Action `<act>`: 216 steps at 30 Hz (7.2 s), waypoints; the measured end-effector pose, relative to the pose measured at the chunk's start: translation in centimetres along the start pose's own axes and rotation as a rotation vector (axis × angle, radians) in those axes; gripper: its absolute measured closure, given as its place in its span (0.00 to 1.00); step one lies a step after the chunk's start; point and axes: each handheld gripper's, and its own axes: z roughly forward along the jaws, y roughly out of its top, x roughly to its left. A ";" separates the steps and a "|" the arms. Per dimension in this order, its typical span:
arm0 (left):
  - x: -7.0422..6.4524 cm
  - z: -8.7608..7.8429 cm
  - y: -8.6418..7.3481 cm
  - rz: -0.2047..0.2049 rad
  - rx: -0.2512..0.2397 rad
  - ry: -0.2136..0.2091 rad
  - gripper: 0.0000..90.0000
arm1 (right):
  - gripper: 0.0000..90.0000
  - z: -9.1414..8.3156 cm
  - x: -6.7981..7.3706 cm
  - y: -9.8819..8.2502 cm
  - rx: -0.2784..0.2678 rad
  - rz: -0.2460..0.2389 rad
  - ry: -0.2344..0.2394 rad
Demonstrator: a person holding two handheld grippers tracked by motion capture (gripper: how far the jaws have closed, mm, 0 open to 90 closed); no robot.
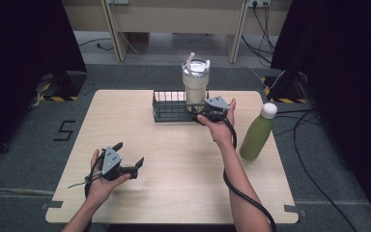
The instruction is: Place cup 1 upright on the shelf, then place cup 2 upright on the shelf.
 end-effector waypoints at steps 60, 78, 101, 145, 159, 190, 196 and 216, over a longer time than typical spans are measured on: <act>-1.3 -0.1 0.4 0.037 -0.010 -0.008 0.03 | 0.17 -15.5 -1.5 -7.5 -0.003 -0.004 0.038; -1.0 0.1 0.8 0.023 -0.026 -0.005 0.02 | 0.17 -19.2 -4.0 -10.0 0.017 0.011 -0.031; -0.4 0.1 0.8 0.014 -0.029 0.010 0.02 | 0.06 -17.9 -9.7 -9.7 -0.039 0.053 -0.132; -0.5 -0.1 0.4 0.008 -0.019 0.002 0.03 | 0.24 -14.8 -10.4 -6.7 -0.089 0.043 -0.187; -0.4 -0.1 0.3 0.005 -0.017 0.005 0.03 | 0.24 -14.7 -10.3 -6.4 -0.086 0.055 -0.190; -0.4 -0.2 0.3 0.010 -0.021 0.006 0.03 | 0.25 -15.4 -9.2 -4.1 -0.166 0.083 -0.143; -0.4 -0.3 0.4 0.011 -0.023 0.008 0.04 | 0.25 -14.9 -7.8 -2.8 -0.196 0.083 -0.111; -0.2 -0.7 0.4 0.009 -0.027 0.020 0.04 | 0.25 -11.7 -3.8 0.3 -0.239 0.073 -0.013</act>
